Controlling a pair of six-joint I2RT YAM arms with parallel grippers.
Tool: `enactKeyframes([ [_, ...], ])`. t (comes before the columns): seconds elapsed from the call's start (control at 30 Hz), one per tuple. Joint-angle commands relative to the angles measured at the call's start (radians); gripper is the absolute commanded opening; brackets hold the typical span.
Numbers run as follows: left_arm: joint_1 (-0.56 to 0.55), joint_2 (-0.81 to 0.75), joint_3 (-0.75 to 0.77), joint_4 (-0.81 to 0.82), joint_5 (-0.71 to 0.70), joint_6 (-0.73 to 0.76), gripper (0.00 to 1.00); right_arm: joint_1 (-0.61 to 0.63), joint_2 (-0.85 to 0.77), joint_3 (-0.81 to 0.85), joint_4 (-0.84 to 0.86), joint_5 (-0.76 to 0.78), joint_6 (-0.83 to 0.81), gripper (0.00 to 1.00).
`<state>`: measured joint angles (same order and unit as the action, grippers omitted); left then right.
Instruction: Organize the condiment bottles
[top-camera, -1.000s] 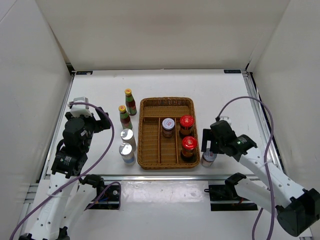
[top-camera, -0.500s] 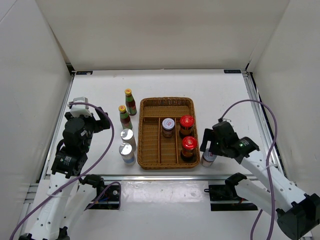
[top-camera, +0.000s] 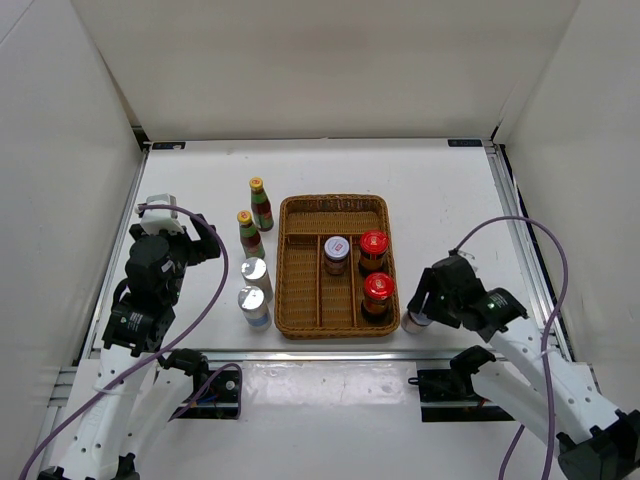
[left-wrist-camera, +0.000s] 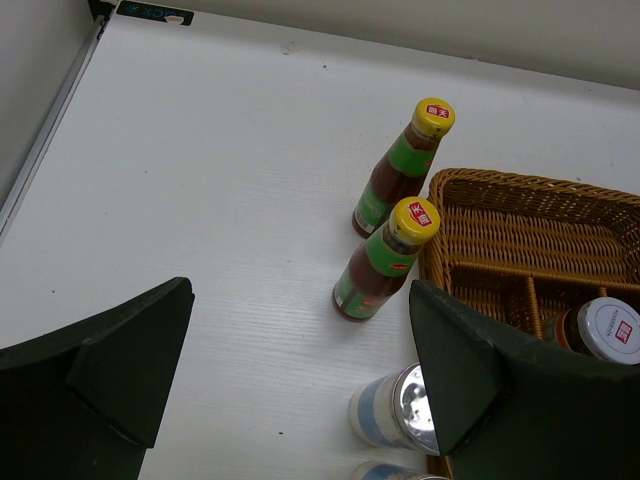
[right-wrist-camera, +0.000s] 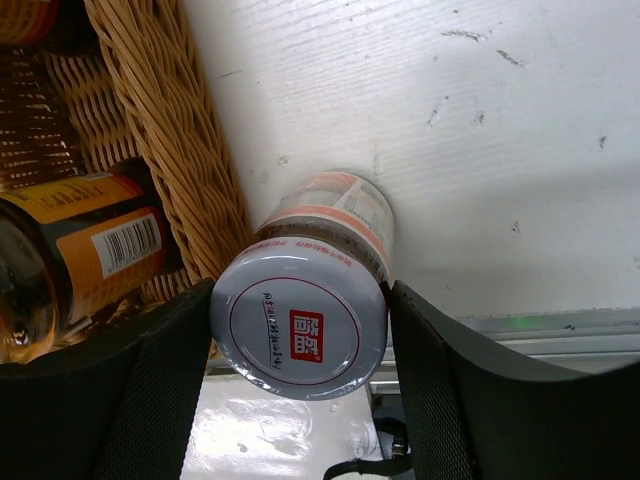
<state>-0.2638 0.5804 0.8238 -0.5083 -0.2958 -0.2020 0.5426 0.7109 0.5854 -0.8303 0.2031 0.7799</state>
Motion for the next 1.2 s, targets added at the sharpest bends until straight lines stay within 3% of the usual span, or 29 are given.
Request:
enactKeyframes([
  [0.0,-0.002,-0.008,-0.009,0.002,-0.008,0.007,0.99,-0.003,-0.06,0.04,-0.073,0.03,0.065,0.51],
  [0.23,-0.002,-0.008,-0.009,0.002,-0.008,0.007,0.99,-0.003,-0.094,0.102,-0.121,0.111,0.076,0.18],
  [0.27,-0.002,-0.008,-0.009,0.002,-0.008,0.007,0.99,-0.003,-0.094,0.126,-0.121,0.134,0.076,0.09],
  [0.37,-0.002,-0.008,-0.009,0.002,-0.008,0.007,0.99,-0.003,-0.083,0.165,-0.13,0.17,0.067,0.0],
  [0.6,-0.002,-0.017,-0.009,0.002,-0.008,0.007,0.99,-0.003,-0.039,0.27,-0.118,0.214,0.045,0.0],
  [0.83,-0.002,-0.017,-0.009,0.002,-0.008,0.007,0.99,-0.003,0.045,0.47,-0.056,0.226,-0.083,0.0],
  [1.17,-0.002,-0.017,-0.009,0.002,-0.008,0.007,0.99,0.085,0.271,0.776,0.031,0.087,-0.274,0.0],
])
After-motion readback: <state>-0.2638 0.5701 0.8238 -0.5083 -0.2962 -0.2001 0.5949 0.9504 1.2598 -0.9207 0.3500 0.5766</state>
